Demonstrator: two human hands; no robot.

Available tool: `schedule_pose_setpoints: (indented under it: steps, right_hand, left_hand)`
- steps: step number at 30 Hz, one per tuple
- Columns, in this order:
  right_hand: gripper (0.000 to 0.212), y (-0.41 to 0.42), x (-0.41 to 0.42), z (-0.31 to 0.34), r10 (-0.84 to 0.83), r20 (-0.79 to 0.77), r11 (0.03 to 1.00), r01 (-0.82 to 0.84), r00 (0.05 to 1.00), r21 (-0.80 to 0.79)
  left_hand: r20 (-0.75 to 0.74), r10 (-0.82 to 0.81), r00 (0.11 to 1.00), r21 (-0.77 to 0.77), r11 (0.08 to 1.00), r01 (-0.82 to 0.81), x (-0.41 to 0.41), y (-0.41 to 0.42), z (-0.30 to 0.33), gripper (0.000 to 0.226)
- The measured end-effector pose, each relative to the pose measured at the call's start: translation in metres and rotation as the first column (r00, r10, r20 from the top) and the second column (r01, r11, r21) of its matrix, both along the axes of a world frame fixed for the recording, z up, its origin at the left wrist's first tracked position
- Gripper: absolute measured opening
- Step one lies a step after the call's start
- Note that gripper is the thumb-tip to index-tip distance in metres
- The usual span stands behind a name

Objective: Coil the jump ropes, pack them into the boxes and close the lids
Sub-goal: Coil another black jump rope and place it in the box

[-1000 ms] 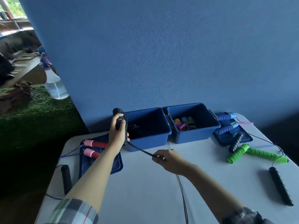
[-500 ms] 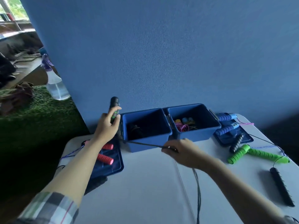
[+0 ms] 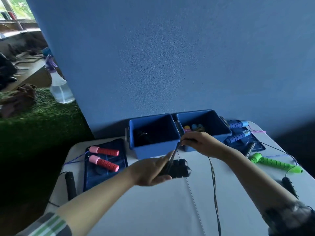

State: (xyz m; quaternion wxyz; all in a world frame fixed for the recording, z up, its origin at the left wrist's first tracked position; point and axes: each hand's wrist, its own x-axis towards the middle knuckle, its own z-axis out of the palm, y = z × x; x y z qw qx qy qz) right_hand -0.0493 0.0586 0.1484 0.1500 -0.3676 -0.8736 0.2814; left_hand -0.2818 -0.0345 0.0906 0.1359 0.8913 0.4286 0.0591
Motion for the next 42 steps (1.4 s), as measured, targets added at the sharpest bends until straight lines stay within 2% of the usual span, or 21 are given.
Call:
schedule_pose_setpoints:
  steps: [2, 4, 6, 8, 10, 12, 14, 17, 20, 25, 27, 30, 33, 35, 36, 39, 42]
  right_hand:
    - [0.008, 0.005, 0.001, -0.006, -0.014, -0.002, 0.998, 0.014, 1.000, -0.060]
    - [0.010, 0.005, 0.003, -0.011, -0.085, -0.089, 0.983, 0.069, 0.992, -0.169]
    - [0.015, -0.001, 0.006, -0.018, -0.177, -0.173, 0.947, 0.120, 0.969, -0.298]
    - [0.011, -0.008, 0.007, -0.030, -0.261, -0.183, 0.909, 0.177, 0.948, -0.376]
    - [0.019, -0.016, 0.003, -0.044, -0.351, -0.207, 0.866, 0.232, 0.913, -0.443]
    - [0.029, -0.027, -0.005, -0.054, -0.421, -0.275, 0.775, 0.185, 0.864, -0.604]
    - [0.026, -0.041, -0.015, -0.061, -0.452, -0.339, 0.671, 0.064, 0.825, -0.738]
    - [0.021, -0.063, -0.032, -0.072, -0.512, -0.363, 0.587, 0.009, 0.779, -0.809]
    - [0.029, -0.079, -0.046, -0.082, -0.552, -0.344, 0.597, 0.072, 0.759, -0.799]
    - [0.037, -0.101, -0.065, -0.091, -0.456, -0.179, 0.704, 0.230, 0.872, -0.672]
    - [0.031, -0.107, -0.070, -0.089, -0.407, -0.087, 0.768, 0.289, 0.909, -0.571]
    - [0.020, -0.117, -0.075, -0.081, -0.355, 0.047, 0.840, 0.340, 0.934, -0.422]
    - [0.023, -0.125, -0.077, -0.064, -0.331, 0.052, 0.882, 0.328, 0.942, -0.337]
    - [0.023, -0.125, -0.074, -0.048, -0.306, 0.020, 0.920, 0.301, 0.952, -0.249]
    - [0.024, -0.123, -0.072, -0.037, -0.285, 0.014, 0.939, 0.282, 0.958, -0.196]
    - [0.025, -0.107, -0.060, -0.006, -0.224, 0.021, 0.972, 0.225, 0.974, -0.071]
    - [0.019, -0.081, -0.044, 0.016, -0.186, 0.051, 0.982, 0.187, 0.981, -0.013]
  left_hand:
    - [0.057, 0.026, 0.998, -0.040, 0.999, -0.024, 0.010, -0.008, 0.002, 0.086]
    - [0.138, 0.077, 0.987, -0.041, 0.997, -0.072, 0.014, -0.013, 0.002, 0.087]
    - [0.244, 0.090, 0.966, -0.019, 0.996, -0.089, 0.016, -0.016, 0.003, 0.079]
    - [0.359, 0.071, 0.930, 0.056, 0.994, -0.098, 0.017, -0.016, 0.002, 0.067]
    - [0.415, 0.089, 0.905, 0.102, 0.984, -0.143, 0.016, -0.013, 0.002, 0.060]
    - [0.440, 0.157, 0.884, 0.087, 0.973, -0.216, 0.014, -0.008, 0.002, 0.056]
    - [0.475, 0.231, 0.849, 0.063, 0.954, -0.294, 0.010, -0.001, 0.004, 0.053]
    - [0.597, 0.318, 0.736, 0.025, 0.910, -0.414, 0.006, 0.012, 0.008, 0.057]
    - [0.605, 0.411, 0.682, 0.063, 0.829, -0.556, 0.001, 0.024, 0.009, 0.059]
    - [0.631, 0.577, 0.519, 0.006, 0.665, -0.747, -0.004, 0.041, 0.005, 0.051]
    - [0.615, 0.638, 0.463, -0.005, 0.590, -0.807, 0.000, 0.047, 0.003, 0.039]
    - [0.594, 0.743, 0.307, -0.064, 0.425, -0.903, 0.001, 0.053, 0.002, 0.035]
    - [0.537, 0.824, 0.182, -0.116, 0.286, -0.951, -0.009, 0.060, 0.005, 0.039]
    - [0.468, 0.858, 0.213, -0.074, 0.279, -0.957, -0.015, 0.061, 0.005, 0.041]
    - [0.441, 0.852, 0.283, -0.004, 0.317, -0.948, -0.016, 0.059, 0.003, 0.043]
    - [0.337, 0.756, 0.561, 0.198, 0.526, -0.827, -0.016, 0.048, -0.006, 0.057]
    - [0.220, 0.628, 0.747, 0.321, 0.676, -0.663, -0.014, 0.041, -0.017, 0.062]
